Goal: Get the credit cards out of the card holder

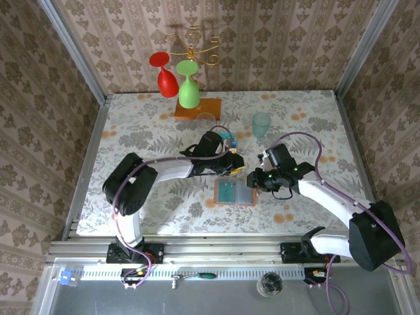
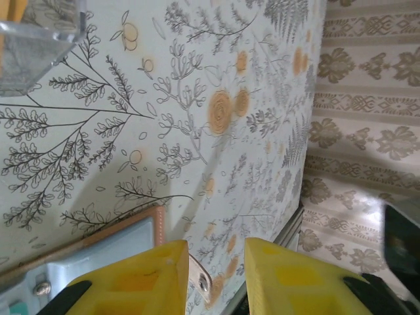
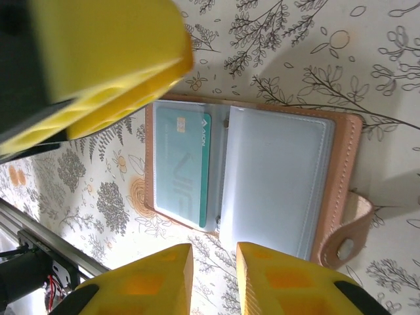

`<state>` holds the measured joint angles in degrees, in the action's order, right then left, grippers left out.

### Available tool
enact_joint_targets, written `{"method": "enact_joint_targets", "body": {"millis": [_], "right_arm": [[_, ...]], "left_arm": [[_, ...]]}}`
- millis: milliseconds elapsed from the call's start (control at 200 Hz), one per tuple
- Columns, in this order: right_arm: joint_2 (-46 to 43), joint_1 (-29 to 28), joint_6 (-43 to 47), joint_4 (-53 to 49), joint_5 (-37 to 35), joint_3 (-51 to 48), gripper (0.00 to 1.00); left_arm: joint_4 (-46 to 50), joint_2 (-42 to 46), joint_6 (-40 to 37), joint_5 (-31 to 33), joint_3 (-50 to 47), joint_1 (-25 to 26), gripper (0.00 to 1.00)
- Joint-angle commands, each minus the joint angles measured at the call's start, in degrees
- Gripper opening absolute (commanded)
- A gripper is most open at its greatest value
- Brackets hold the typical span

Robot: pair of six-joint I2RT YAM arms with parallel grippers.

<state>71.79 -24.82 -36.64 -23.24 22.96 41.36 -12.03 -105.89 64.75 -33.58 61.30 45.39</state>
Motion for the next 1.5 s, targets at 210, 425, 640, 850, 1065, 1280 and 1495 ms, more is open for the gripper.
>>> {"method": "enact_joint_targets", "body": {"millis": [210, 425, 640, 850, 1065, 1280, 1495], "right_arm": [[10.08, -4.23, -1.17, 5.02, 2.7, 3.88, 0.22], [15.59, -5.48, -0.46, 6.36, 3.38, 5.57, 0.22], [18.25, -5.5, 0.36, 6.74, 3.41, 5.4, 0.21], [20.24, -5.5, 1.04, 6.91, 2.87, 4.61, 0.21], [22.34, -5.59, 2.23, 5.31, -0.27, 3.88, 0.2], [23.96, -5.99, 3.41, 4.16, -2.53, 3.63, 0.19], [23.29, -6.8, 3.2, 3.5, -2.6, 4.57, 0.19]], "left_arm": [[1.22, 6.67, -1.29, 2.72, -8.92, -1.4, 0.28], [-0.85, 9.69, 0.02, 4.64, -15.69, -1.97, 0.27], [-1.26, 11.31, 0.38, 5.81, -18.34, -2.25, 0.27], [-1.23, 11.14, 0.24, 5.82, -18.59, -2.66, 0.27], [-1.37, 10.94, 0.2, 5.9, -19.28, -2.93, 0.27], [-1.67, 10.47, 0.15, 5.86, -19.87, -3.14, 0.27], [-1.33, 10.74, -0.11, 6.25, -20.39, -3.27, 0.27]]}}
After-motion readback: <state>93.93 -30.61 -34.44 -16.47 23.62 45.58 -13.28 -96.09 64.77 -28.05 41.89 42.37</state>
